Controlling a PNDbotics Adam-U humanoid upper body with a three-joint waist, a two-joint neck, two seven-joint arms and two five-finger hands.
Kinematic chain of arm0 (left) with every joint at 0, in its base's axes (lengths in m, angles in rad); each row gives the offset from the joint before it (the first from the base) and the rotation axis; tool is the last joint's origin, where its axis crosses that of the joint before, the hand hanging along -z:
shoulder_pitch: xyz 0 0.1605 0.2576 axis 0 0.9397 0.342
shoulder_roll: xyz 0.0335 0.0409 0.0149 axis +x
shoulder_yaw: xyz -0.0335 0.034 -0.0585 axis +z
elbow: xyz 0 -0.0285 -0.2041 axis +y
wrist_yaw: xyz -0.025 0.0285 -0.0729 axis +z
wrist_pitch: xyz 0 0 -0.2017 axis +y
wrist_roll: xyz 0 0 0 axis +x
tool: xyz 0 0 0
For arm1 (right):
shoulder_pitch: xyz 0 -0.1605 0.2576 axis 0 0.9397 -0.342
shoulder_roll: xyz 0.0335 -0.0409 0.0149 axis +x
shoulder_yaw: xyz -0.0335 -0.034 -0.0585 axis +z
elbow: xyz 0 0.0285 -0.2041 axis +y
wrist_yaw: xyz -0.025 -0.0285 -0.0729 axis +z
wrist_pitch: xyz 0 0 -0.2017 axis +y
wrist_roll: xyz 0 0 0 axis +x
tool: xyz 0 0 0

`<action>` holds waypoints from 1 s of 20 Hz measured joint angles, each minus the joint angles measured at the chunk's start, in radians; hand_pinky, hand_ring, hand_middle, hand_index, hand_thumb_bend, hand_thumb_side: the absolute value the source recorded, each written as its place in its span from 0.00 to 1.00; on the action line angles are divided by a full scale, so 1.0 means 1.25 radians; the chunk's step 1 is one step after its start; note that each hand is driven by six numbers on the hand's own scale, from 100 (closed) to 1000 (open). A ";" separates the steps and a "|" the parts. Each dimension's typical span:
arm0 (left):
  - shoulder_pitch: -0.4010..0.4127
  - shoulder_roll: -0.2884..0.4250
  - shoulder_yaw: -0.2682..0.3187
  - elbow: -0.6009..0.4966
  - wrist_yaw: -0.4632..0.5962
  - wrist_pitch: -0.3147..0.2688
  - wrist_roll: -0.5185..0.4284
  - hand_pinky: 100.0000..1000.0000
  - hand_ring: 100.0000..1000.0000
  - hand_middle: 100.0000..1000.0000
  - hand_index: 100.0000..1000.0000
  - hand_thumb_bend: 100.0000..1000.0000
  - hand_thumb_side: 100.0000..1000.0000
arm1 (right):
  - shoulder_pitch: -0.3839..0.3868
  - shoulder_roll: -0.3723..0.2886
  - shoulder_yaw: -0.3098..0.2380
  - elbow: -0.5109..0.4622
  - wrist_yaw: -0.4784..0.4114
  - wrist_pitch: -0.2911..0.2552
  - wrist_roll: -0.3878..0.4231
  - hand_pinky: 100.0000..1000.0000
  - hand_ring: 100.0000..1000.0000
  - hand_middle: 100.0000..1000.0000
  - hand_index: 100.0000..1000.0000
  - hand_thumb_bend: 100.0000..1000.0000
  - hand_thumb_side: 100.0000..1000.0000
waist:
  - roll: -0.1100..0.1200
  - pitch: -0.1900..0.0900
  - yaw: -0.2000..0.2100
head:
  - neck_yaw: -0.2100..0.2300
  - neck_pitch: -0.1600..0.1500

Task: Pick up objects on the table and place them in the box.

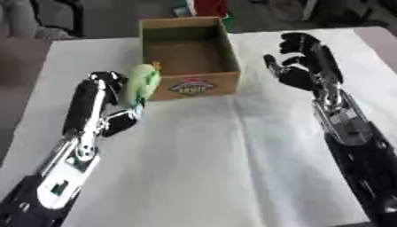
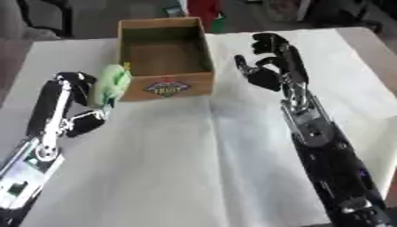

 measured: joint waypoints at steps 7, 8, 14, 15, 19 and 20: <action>-0.083 0.050 0.022 -0.058 0.034 0.021 -0.018 0.39 0.28 0.20 0.27 0.04 0.00 | 0.000 0.007 0.001 0.000 0.000 0.000 0.002 0.53 0.68 0.59 0.74 0.31 0.00 | 0.001 -0.002 -0.019 | 0.000 0.003; -0.098 0.051 0.026 -0.049 0.034 0.024 -0.022 0.39 0.28 0.20 0.27 0.04 0.00 | 0.000 0.008 0.001 0.000 0.000 0.000 0.003 0.53 0.68 0.59 0.74 0.31 0.00 | 0.001 -0.002 -0.024 | 0.002 0.003; -0.185 0.020 0.050 0.100 -0.023 0.016 -0.053 0.43 0.31 0.22 0.29 0.04 0.00 | -0.003 0.020 0.011 0.005 0.000 -0.002 0.015 0.53 0.68 0.59 0.74 0.31 0.00 | 0.006 -0.003 -0.061 | 0.019 0.003; -0.197 0.008 0.056 0.134 -0.038 0.011 -0.056 0.44 0.32 0.23 0.30 0.05 0.00 | -0.004 0.022 0.014 0.005 0.000 -0.003 0.018 0.53 0.68 0.59 0.74 0.31 0.00 | 0.008 -0.003 -0.069 | 0.023 0.003; -0.242 -0.038 0.084 0.271 -0.108 -0.017 -0.063 0.46 0.34 0.27 0.34 0.07 0.00 | -0.009 0.034 0.026 0.007 0.000 -0.006 0.031 0.53 0.68 0.59 0.74 0.31 0.00 | 0.015 0.000 -0.100 | 0.039 0.000; -0.252 -0.047 0.093 0.302 -0.127 -0.024 -0.064 0.47 0.34 0.27 0.34 0.07 0.00 | -0.009 0.037 0.028 0.008 0.000 -0.007 0.034 0.53 0.68 0.59 0.74 0.31 0.00 | 0.017 0.000 -0.108 | 0.043 -0.003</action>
